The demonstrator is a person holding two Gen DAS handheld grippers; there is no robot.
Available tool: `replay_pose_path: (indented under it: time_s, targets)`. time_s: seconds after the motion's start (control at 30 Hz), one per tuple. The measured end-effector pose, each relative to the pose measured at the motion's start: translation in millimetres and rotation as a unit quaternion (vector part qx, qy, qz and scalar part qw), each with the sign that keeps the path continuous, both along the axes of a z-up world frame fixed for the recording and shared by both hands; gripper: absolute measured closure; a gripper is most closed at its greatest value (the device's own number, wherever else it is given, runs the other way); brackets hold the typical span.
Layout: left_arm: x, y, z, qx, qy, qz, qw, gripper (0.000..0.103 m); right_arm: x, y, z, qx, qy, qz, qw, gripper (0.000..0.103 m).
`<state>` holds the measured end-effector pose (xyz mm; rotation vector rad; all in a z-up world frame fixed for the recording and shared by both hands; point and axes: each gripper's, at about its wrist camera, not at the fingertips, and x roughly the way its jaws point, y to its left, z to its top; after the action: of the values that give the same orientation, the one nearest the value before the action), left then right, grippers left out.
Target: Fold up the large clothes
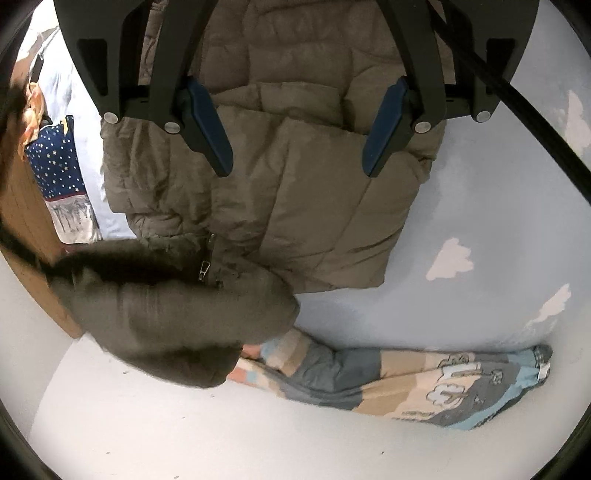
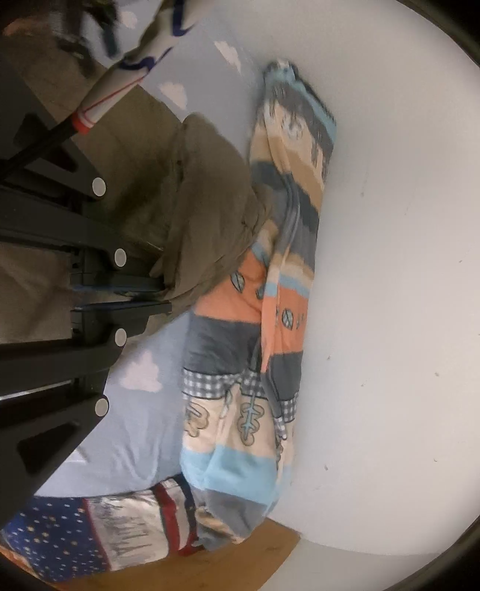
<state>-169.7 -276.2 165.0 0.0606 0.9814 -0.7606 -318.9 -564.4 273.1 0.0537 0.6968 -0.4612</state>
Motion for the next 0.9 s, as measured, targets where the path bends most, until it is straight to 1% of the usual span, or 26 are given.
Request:
replay_pose_path:
  time_s: [0.07, 0.13, 0.23, 0.27, 0.3, 0.37, 0.43, 0.53, 0.6, 0.63, 0.67, 0.73, 0.77, 0.8, 0.87, 0.9]
  targets:
    - [-1.7, 0.3, 3.2, 0.0, -0.009, 0.0, 1.0, 0.032, -28.3, 22.8, -7.5, 0.008, -0.002, 0.009, 1.0, 0.099]
    - [-1.7, 0.7, 2.8, 0.001, -0.012, 0.0, 0.9999, 0.032, -53.5, 47.5, -25.4, 0.007, 0.007, 0.015, 1.0, 0.099]
    - [-1.6, -0.8, -1.4, 0.002, -0.004, -0.001, 1.0, 0.032, -76.3, 73.2, -72.7, 0.029, 0.038, 0.019, 0.999, 0.099]
    - [-1.9, -2.7, -3.6, 0.003, -0.002, -0.002, 1.0, 0.032, -79.2, 77.3, -92.7, 0.039, 0.055, 0.018, 0.998, 0.099]
    - [-2.4, -5.1, -6.1, 0.007, -0.002, -0.005, 1.0, 0.032, -80.0, 79.9, -120.5, 0.049, 0.079, 0.013, 0.996, 0.099]
    - [-4.4, -9.7, -11.3, 0.014, -0.004, -0.008, 0.9999, 0.032, -80.2, 78.6, -155.8, 0.059, 0.101, 0.0, 0.993, 0.099]
    - [-7.1, -16.0, -16.0, 0.019, -0.007, -0.013, 0.9997, 0.032, -78.5, 74.8, -174.4, 0.066, 0.101, -0.005, 0.993, 0.099]
    - [-12.7, -27.5, -15.8, 0.005, -0.027, -0.024, 0.9994, 0.032, -74.0, 79.1, -179.9, 0.051, 0.101, 0.003, 0.994, 0.099]
    - [-17.9, -33.4, -17.0, -0.007, -0.037, -0.029, 0.9989, 0.032, -73.4, 80.1, -181.9, 0.053, 0.101, 0.003, 0.993, 0.098]
    - [-20.4, -38.5, -21.3, -0.006, -0.039, -0.034, 0.9986, 0.032, -74.5, 80.4, -183.5, 0.054, 0.1, 0.003, 0.994, 0.098]
    - [-21.5, -44.5, -27.5, 0.005, -0.041, -0.037, 0.9985, 0.032, -76.1, 80.2, -184.9, 0.055, 0.098, 0.004, 0.994, 0.098]
    - [-22.8, -61.3, -49.2, 0.068, -0.04, -0.045, 0.9959, 0.031, -78.2, 78.4, -185.8, 0.056, 0.096, 0.005, 0.994, 0.098]
    - [-22.0, -67.3, -63.7, 0.103, -0.04, -0.045, 0.9929, 0.031, -78.8, 78.2, -186.2, 0.056, 0.096, 0.005, 0.994, 0.098]
    - [-22.0, -70.3, -72.1, 0.12, -0.041, -0.047, 0.9909, 0.031, -78.8, 77.8, -185.6, 0.058, 0.094, 0.005, 0.994, 0.098]
    - [-23.4, -72.5, -74.5, 0.129, -0.05, -0.05, 0.9892, 0.03, -79.0, 73.9, -183.0, 0.07, 0.094, 0.009, 0.993, 0.097]
    - [-22.8, -72.4, -73.9, 0.13, -0.047, -0.05, 0.9891, 0.03, -80.6, 72.7, -178.8, 0.075, 0.092, 0.012, 0.993, 0.095]
